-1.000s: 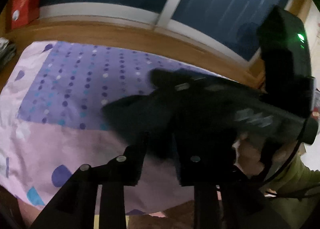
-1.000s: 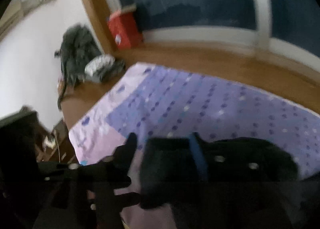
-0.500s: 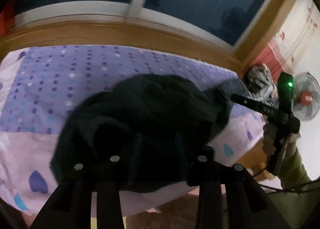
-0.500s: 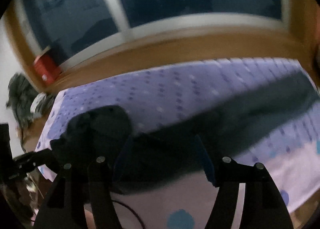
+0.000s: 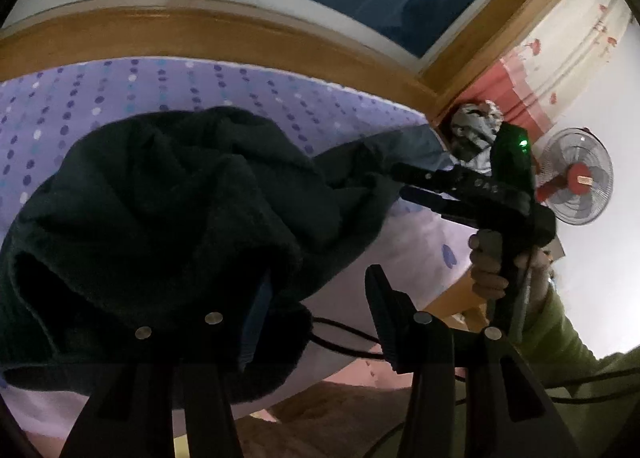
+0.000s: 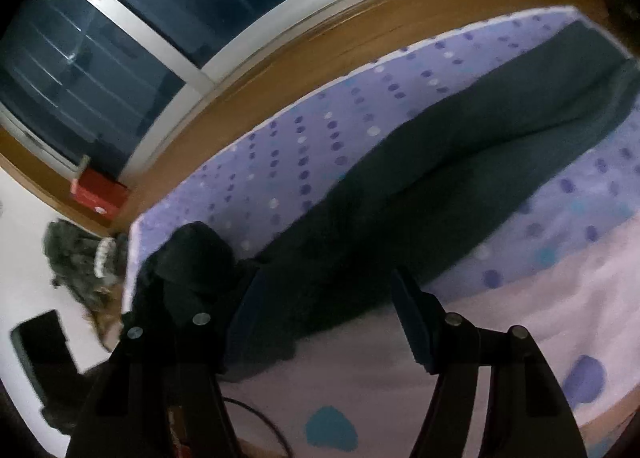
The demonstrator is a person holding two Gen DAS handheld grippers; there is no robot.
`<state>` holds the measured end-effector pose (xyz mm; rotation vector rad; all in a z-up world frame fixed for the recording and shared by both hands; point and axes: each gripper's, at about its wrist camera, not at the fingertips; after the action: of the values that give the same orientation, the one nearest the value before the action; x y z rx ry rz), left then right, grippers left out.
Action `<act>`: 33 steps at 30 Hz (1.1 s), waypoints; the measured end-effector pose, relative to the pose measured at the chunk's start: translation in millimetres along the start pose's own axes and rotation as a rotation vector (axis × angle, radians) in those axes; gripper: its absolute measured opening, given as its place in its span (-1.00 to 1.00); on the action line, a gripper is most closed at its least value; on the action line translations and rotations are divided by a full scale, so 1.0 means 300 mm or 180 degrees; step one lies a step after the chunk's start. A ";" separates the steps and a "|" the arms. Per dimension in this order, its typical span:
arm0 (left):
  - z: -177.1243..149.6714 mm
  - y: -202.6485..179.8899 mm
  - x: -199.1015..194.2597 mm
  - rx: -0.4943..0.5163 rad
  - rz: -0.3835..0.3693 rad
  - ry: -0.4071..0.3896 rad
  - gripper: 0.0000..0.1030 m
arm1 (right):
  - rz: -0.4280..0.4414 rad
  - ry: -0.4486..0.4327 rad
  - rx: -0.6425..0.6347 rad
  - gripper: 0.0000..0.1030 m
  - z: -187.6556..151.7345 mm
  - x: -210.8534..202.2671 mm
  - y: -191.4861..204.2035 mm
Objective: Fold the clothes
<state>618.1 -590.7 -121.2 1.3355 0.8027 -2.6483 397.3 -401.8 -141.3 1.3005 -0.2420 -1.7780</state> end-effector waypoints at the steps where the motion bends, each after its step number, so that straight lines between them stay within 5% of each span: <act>1: 0.001 0.002 0.008 -0.0024 0.0026 0.0010 -0.06 | 0.0045 0.0031 -0.0013 0.27 0.005 0.017 0.011; 4: 0.002 0.022 0.031 -0.0091 0.0162 0.0051 -0.06 | -0.0001 0.0135 -0.0176 0.23 0.010 0.077 0.034; 6: 0.010 0.038 0.048 -0.0121 0.0236 0.0077 -0.06 | -0.0031 0.0188 -0.0305 -0.79 0.012 0.108 0.060; 10: 0.013 0.062 0.057 -0.0246 0.0190 -0.0010 -0.06 | 0.0008 -0.0103 -0.0837 -0.79 0.017 0.039 0.193; 13: 0.021 0.090 0.049 -0.0388 0.0101 -0.0148 -0.11 | 0.0436 -0.0253 -0.1174 -0.79 0.048 -0.036 0.345; 15: 0.030 0.109 0.028 -0.0452 0.0080 -0.0266 -0.36 | 0.0730 -0.0233 -0.1393 -0.79 0.066 -0.051 0.453; 19: 0.039 0.128 -0.064 -0.0477 0.0110 -0.0571 -0.63 | 0.1054 -0.0078 -0.1746 -0.79 0.087 -0.001 0.648; 27: -0.013 0.217 -0.420 -0.0706 0.0592 -0.1456 -0.66 | 0.1948 0.0334 -0.2474 -0.79 0.073 0.114 1.143; 30: -0.044 0.279 -0.481 -0.0837 0.0790 -0.1517 -0.66 | 0.2059 0.0449 -0.2662 -0.79 0.063 0.205 1.290; 33: -0.078 0.338 -0.498 -0.0998 0.0898 -0.1399 -0.65 | 0.1857 0.0595 -0.2687 -0.78 0.050 0.370 1.348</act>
<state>756.9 -691.8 -60.8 0.6956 0.8443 -2.3392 596.8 -724.9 37.5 0.6676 0.2103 -1.0495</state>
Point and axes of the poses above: each gripper's, at about its wrist camera, not at the fingertips, and x roughly the way its jaws point, y to its left, z to its top, and after that the axes turned 6 degrees about z, right-handed
